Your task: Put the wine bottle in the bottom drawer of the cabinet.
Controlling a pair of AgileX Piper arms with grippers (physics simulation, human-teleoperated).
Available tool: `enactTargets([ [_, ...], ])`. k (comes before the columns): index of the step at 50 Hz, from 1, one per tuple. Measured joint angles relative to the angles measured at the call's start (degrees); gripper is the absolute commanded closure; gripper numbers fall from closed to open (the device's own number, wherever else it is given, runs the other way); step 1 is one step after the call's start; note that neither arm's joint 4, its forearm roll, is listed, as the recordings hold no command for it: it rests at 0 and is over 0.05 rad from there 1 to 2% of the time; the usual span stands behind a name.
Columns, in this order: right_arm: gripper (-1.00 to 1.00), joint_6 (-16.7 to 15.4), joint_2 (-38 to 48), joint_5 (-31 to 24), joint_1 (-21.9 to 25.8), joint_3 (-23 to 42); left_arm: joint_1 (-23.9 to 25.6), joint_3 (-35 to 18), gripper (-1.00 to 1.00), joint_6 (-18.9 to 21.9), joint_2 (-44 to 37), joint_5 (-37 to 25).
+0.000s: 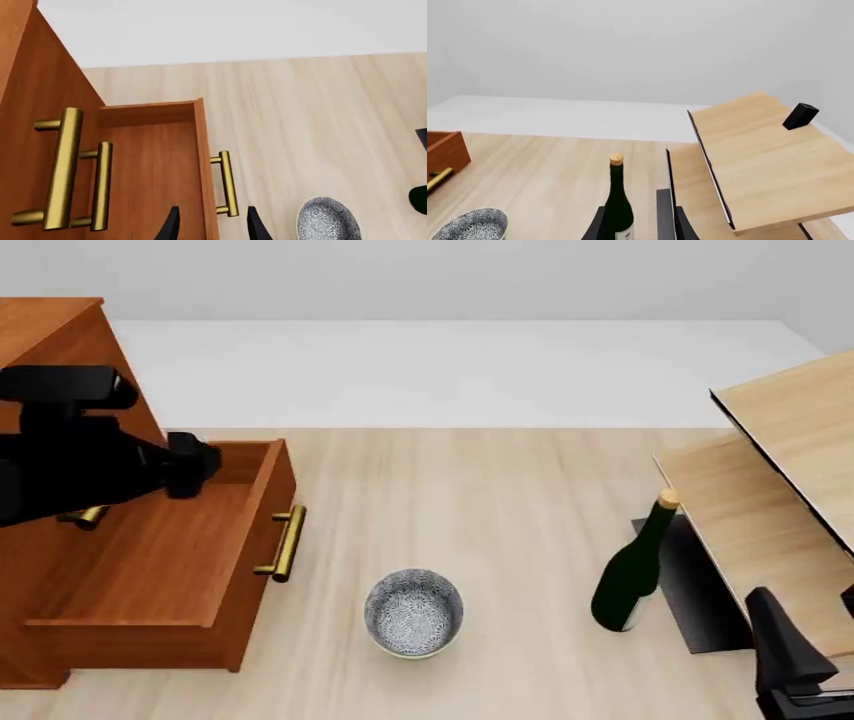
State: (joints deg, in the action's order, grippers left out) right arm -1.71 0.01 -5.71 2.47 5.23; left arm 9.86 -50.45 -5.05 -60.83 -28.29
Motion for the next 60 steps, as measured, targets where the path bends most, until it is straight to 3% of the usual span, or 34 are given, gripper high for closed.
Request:
enactTargets([
  [33,-1.00,-0.1,0.0,-0.3,0.1,-1.1,2.4,11.0,-1.00,-4.2,-4.0,11.6],
  [60,-1.00,0.0,0.0,-0.9,0.6,-1.4,2.4,17.7,-1.00,-3.9,-8.3,20.3],
])
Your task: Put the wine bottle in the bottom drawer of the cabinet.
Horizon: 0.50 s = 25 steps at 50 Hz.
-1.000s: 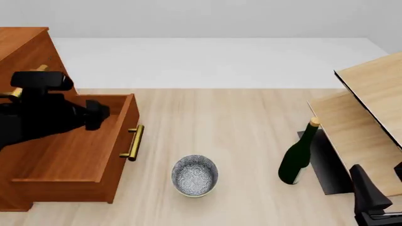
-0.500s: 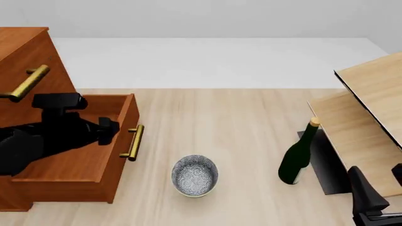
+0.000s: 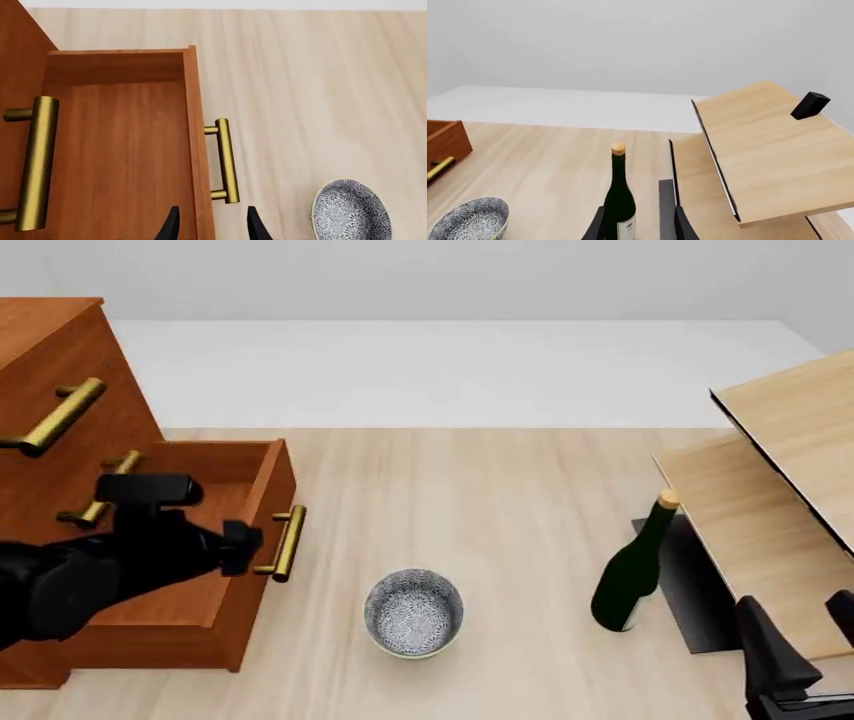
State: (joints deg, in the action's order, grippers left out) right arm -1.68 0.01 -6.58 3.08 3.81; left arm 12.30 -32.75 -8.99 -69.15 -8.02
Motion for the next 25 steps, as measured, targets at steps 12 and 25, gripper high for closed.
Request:
enactTargets([
  [12,-1.00,0.0,0.0,-0.2,0.1,-0.1,0.5,2.8,-1.00,-0.9,-1.9,3.9],
  [25,-1.00,-0.1,0.0,-0.4,0.2,0.0,1.6,5.3,-1.00,-2.1,-3.6,7.2],
])
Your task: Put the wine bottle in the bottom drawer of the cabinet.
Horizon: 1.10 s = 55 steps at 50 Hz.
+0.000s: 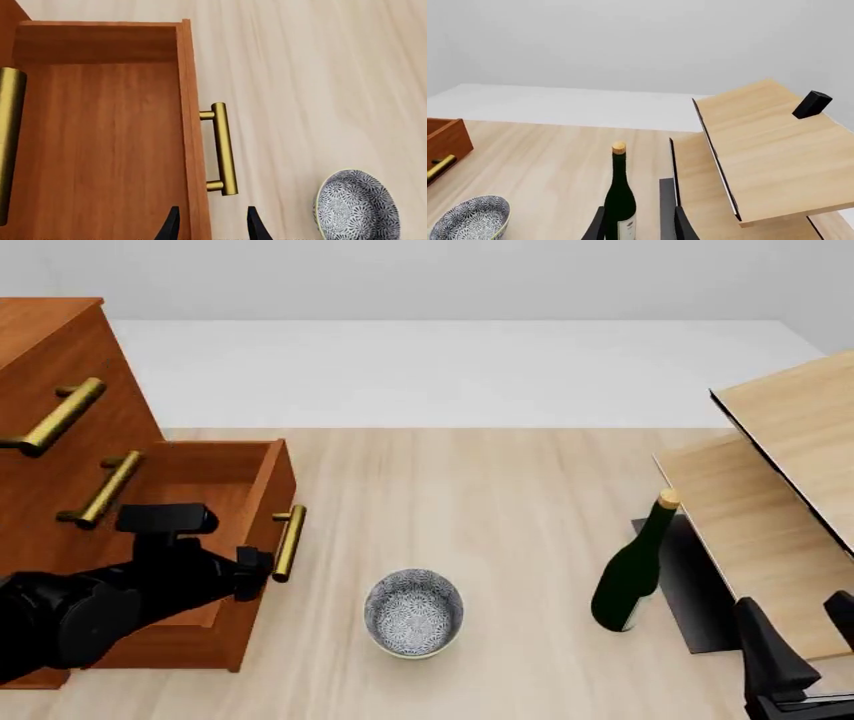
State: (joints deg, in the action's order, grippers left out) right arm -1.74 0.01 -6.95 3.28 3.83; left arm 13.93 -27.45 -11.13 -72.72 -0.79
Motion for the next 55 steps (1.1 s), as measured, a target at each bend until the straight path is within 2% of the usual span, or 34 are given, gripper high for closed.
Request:
enactTargets([
  [23,-1.00,0.0,0.0,-0.3,0.1,0.1,1.3,2.9,-1.00,-1.0,-3.1,4.9],
  [55,-1.00,0.2,0.0,-0.2,0.0,-0.1,5.3,4.9,-1.00,-4.3,-3.6,8.1],
])
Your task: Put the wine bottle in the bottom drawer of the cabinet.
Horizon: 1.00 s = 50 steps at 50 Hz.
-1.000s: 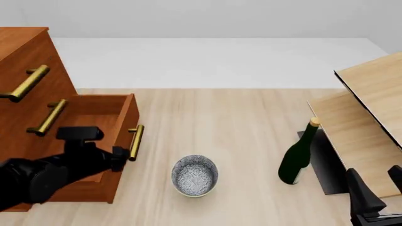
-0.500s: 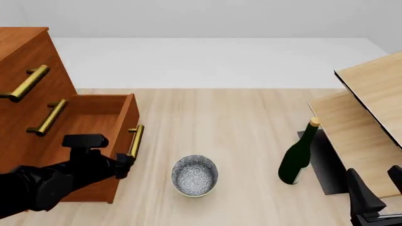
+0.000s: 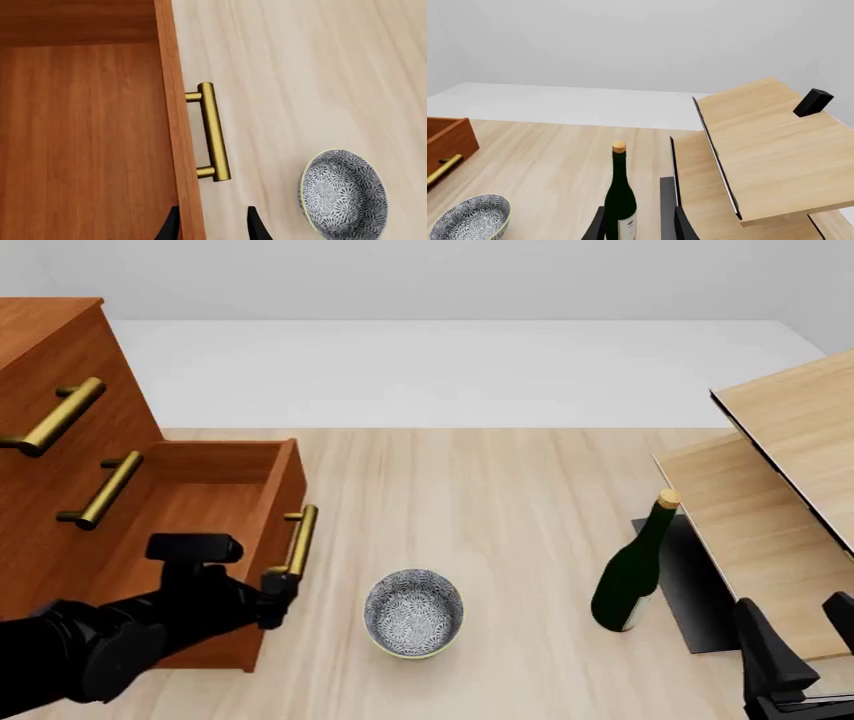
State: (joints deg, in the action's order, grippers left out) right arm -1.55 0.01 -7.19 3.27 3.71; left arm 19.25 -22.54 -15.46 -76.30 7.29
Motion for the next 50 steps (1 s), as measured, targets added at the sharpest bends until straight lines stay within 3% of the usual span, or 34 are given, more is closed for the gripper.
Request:
enactTargets([
  [15,-1.00,0.0,0.0,-0.1,-0.1,0.0,1.8,0.0,-1.00,-0.7,-0.3,0.8],
  [36,-1.00,-0.1,0.0,-0.7,-0.6,0.4,2.3,-0.9,-1.00,1.7,-0.3,-0.7],
  [50,-1.00,0.0,0.0,-0.7,-0.7,0.4,2.3,-3.0,-1.00,3.4,0.3,-5.7],
])
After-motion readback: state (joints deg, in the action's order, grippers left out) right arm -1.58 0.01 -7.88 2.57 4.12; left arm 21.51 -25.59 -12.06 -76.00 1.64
